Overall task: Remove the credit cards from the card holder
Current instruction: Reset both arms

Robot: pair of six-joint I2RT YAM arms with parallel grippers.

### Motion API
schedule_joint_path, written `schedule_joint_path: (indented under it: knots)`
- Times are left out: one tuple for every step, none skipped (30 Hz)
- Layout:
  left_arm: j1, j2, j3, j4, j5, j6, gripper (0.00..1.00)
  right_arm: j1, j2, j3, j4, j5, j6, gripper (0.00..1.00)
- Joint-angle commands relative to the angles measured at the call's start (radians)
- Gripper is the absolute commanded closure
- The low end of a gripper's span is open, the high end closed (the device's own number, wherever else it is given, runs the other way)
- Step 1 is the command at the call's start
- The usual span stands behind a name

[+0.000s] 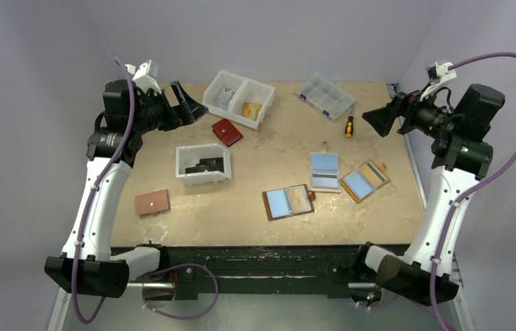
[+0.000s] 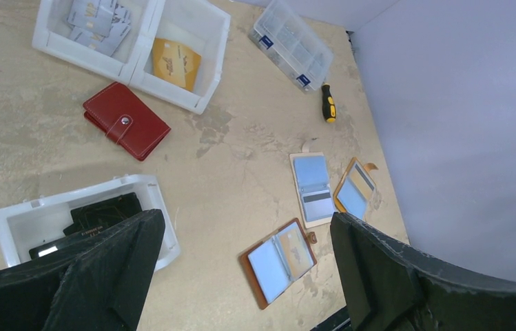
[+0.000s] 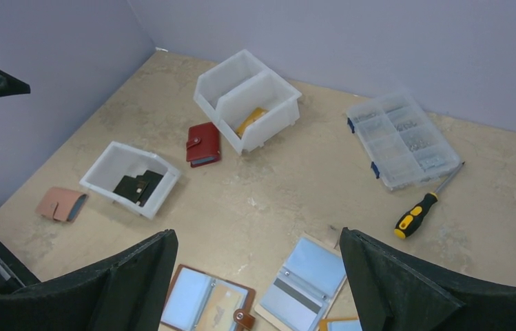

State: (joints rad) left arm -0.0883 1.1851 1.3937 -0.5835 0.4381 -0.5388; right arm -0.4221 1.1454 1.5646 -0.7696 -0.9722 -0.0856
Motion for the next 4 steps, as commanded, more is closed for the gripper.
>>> schedule_joint_path:
  knots:
    - [-0.007,0.002,-0.002,0.056,0.018,0.013,0.01,-0.012,0.006,-0.005,0.037,-0.013,0.017,0.01]
    - [-0.007,0.003,-0.002,0.057,0.019,0.013,0.01,-0.013,0.008,-0.008,0.040,-0.011,0.023,0.01]
    - [-0.007,0.004,-0.003,0.058,0.020,0.013,0.01,-0.013,0.010,-0.012,0.044,-0.018,0.031,0.01]
    - [-0.007,0.005,-0.005,0.060,0.021,0.014,0.01,-0.015,0.011,-0.014,0.049,-0.025,0.039,0.01]
